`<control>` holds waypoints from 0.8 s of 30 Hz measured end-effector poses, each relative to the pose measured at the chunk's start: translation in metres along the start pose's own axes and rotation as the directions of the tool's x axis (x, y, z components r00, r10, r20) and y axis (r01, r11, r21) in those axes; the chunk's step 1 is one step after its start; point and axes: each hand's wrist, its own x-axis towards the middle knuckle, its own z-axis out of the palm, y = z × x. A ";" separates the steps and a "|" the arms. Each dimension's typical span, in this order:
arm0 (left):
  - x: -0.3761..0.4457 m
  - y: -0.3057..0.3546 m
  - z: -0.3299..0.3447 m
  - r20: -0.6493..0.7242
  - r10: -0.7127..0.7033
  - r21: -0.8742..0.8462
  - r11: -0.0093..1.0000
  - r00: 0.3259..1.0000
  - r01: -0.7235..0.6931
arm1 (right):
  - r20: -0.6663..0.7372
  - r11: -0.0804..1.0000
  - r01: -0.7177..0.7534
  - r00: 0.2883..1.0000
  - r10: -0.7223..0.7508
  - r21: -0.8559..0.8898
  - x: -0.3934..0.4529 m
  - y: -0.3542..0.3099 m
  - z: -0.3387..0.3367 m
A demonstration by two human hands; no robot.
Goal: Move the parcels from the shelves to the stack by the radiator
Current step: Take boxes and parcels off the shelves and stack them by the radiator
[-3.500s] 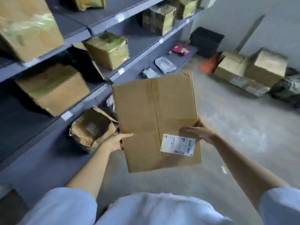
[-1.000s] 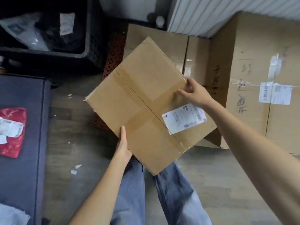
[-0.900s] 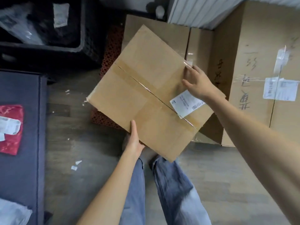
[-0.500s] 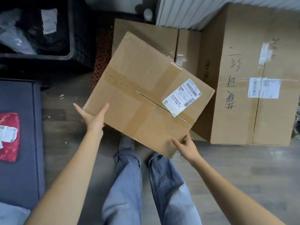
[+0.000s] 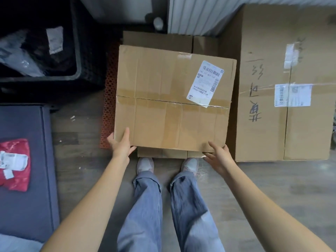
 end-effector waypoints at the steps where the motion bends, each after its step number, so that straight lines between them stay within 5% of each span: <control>1: -0.001 0.000 0.005 -0.006 -0.001 -0.021 1.000 1.000 0.000 | -0.007 0.992 0.013 1.000 -0.012 0.123 -0.001 -0.007 0.003; 5: 0.009 0.019 0.034 0.042 0.052 -0.102 0.994 0.998 -0.048 | 0.035 0.925 0.089 0.993 -0.109 0.368 0.006 -0.055 0.012; 9: 0.016 0.055 0.075 0.202 0.181 0.002 0.983 0.962 -0.186 | 0.058 0.928 0.190 0.974 -0.220 0.321 0.015 -0.104 0.026; 12: 0.016 0.074 0.074 0.307 0.114 0.064 0.988 0.945 -0.140 | 0.068 0.939 0.201 0.971 -0.228 0.279 0.005 -0.113 0.037; 18: -0.044 0.076 0.008 0.442 0.038 0.486 0.830 0.896 -0.275 | 0.136 0.963 0.237 0.966 -0.220 -0.129 -0.049 -0.074 0.042; 21: -0.095 0.082 -0.029 0.466 -0.049 0.630 0.720 0.883 -0.293 | 0.238 0.868 0.382 0.918 -0.317 -0.317 -0.115 -0.073 0.051; 24: -0.168 0.106 -0.071 0.454 -0.078 0.650 0.711 0.888 -0.270 | 0.427 0.710 0.545 0.827 -0.366 -0.446 -0.207 -0.090 0.059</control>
